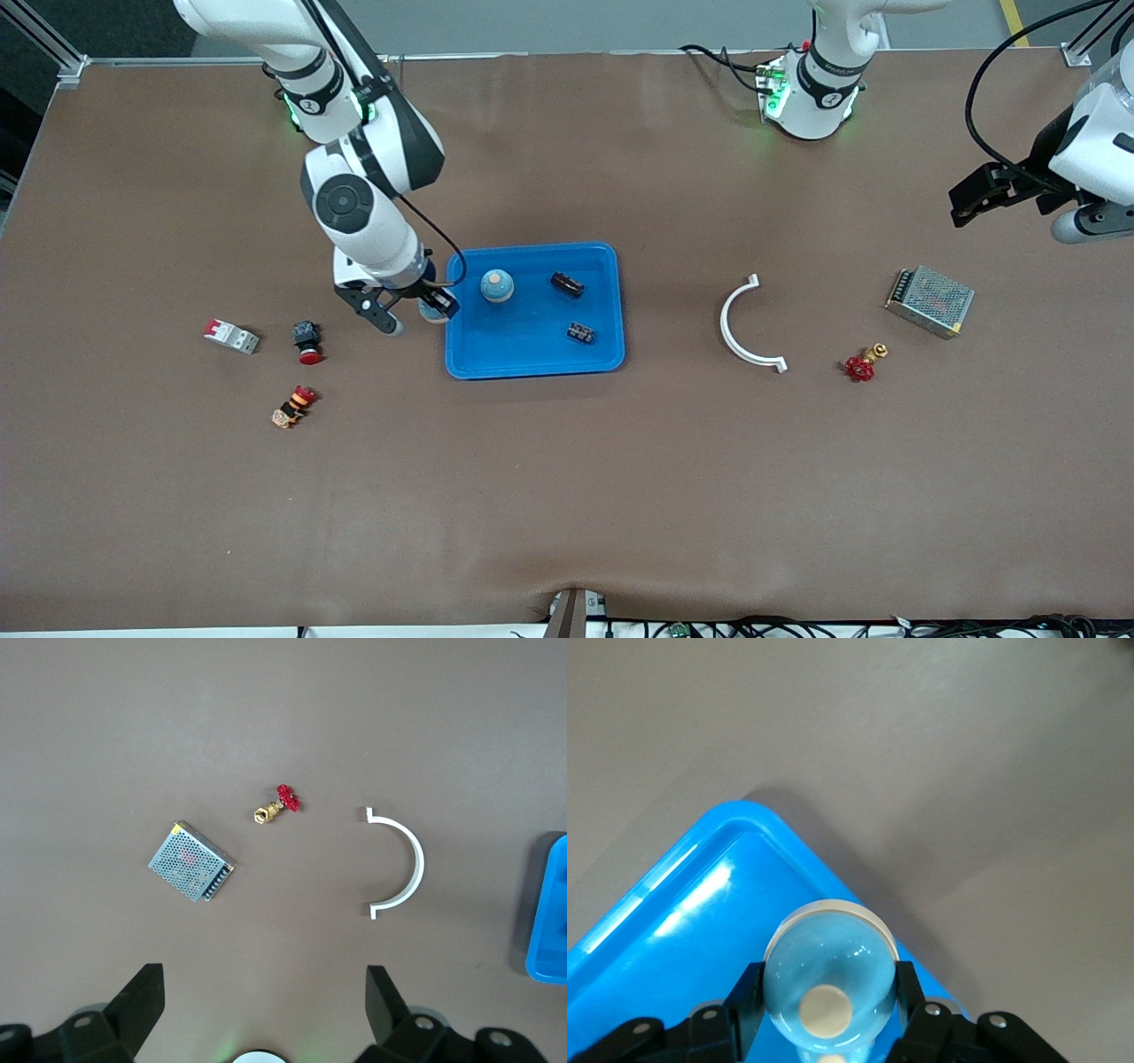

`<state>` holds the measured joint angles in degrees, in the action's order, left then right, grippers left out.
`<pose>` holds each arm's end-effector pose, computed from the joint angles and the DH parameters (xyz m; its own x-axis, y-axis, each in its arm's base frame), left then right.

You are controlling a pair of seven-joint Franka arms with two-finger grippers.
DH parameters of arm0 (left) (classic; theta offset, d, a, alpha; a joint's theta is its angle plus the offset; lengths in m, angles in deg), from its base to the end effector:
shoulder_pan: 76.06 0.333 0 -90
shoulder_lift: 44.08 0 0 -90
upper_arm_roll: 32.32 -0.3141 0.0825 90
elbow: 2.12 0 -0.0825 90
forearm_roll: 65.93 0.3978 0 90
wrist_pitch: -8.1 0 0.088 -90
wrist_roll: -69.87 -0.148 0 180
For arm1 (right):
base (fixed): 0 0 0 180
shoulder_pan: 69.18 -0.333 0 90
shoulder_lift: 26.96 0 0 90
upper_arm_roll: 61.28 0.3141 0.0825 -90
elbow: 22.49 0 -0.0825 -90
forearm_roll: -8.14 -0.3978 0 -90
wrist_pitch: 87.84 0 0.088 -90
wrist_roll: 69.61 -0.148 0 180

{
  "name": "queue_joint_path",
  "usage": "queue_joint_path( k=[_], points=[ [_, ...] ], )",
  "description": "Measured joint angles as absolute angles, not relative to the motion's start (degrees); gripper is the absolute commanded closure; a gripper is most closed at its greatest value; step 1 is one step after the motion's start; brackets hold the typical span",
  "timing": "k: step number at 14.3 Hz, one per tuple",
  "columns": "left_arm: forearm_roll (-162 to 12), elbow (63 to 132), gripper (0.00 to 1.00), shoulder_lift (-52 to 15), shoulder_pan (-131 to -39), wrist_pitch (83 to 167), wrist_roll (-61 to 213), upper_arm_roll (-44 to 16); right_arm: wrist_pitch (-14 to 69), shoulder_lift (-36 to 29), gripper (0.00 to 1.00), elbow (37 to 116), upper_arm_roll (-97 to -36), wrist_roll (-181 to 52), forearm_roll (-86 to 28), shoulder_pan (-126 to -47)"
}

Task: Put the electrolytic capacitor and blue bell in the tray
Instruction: 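Carry the bell toward the tray with the right gripper, then lower the bell into the tray and open the right gripper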

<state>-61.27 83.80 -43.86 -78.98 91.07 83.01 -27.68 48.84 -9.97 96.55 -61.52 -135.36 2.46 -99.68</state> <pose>0.5516 -0.0602 0.6038 0.9937 0.1064 -0.0351 0.1029 -0.9905 -0.0911 0.5130 0.3036 0.2334 0.7700 -0.6354 -0.0579 -0.6377 -0.7695 -0.0359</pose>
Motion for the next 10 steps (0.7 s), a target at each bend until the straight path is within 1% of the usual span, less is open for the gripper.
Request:
queue_joint_path(
  k=[5, 7, 10],
  points=[
    [-61.98, 83.93, 0.0, -44.1, -79.02, 91.77, 83.01, -27.67, 57.61, -3.89, 1.0, 95.95, -61.54, -139.48, 2.46, -101.97],
    [-62.11, 84.01, 0.0, -44.09, -79.15, 91.96, 82.57, -27.65, 59.66, -2.15, 1.0, 95.56, -61.54, -141.0, 2.46, -102.96],
    [-62.15, 84.11, 0.0, -44.09, -79.28, 92.12, 80.42, -27.57, 60.41, 0.04, 1.0, 93.99, -61.54, -142.86, 2.46, -104.19]
  ],
)
